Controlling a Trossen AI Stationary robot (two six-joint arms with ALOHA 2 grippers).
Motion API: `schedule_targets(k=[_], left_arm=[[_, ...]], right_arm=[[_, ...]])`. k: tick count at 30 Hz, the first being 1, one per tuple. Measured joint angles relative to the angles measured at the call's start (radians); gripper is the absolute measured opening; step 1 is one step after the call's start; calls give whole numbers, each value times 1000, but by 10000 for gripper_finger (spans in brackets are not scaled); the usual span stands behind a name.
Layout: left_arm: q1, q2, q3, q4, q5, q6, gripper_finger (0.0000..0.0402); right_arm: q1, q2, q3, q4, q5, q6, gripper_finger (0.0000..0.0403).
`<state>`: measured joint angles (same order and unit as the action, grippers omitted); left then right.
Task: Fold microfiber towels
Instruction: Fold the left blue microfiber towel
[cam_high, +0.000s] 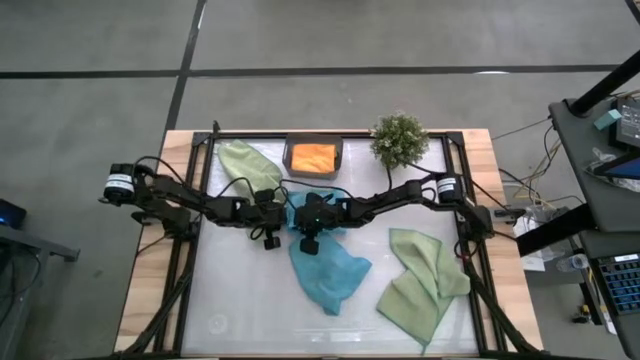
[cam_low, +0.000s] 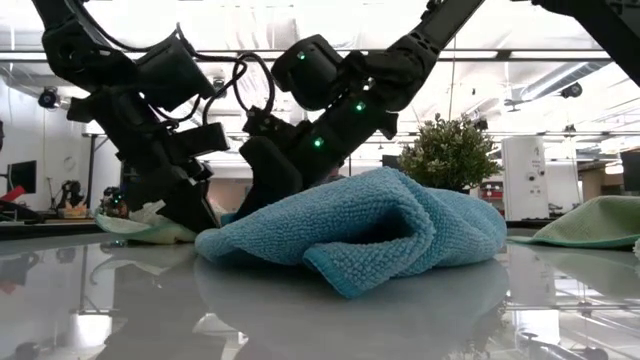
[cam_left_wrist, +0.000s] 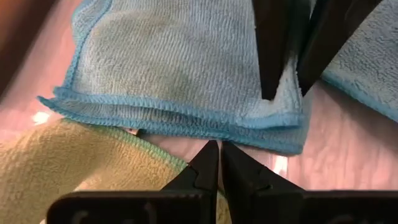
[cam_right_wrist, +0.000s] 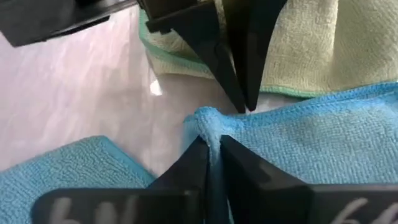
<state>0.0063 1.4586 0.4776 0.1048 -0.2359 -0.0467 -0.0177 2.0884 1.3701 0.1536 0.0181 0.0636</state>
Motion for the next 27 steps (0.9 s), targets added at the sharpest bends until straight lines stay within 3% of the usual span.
schedule_targets(k=[10,15,21,27], left_arm=[[0,-46,9,-26,-5,0,5],[0,-101,17,-73,-6,0,5],[0,-146,38,-44,-4,1,5],[-2,-137,35,67,35,1,5]], right_arm=[[-3,-17,0,-2,4,-3,138],[4,-78,0,-60,7,-43,169],[11,-175,-16,-203,8,-57,176],[19,-265,-108,-203,19,-24,146]])
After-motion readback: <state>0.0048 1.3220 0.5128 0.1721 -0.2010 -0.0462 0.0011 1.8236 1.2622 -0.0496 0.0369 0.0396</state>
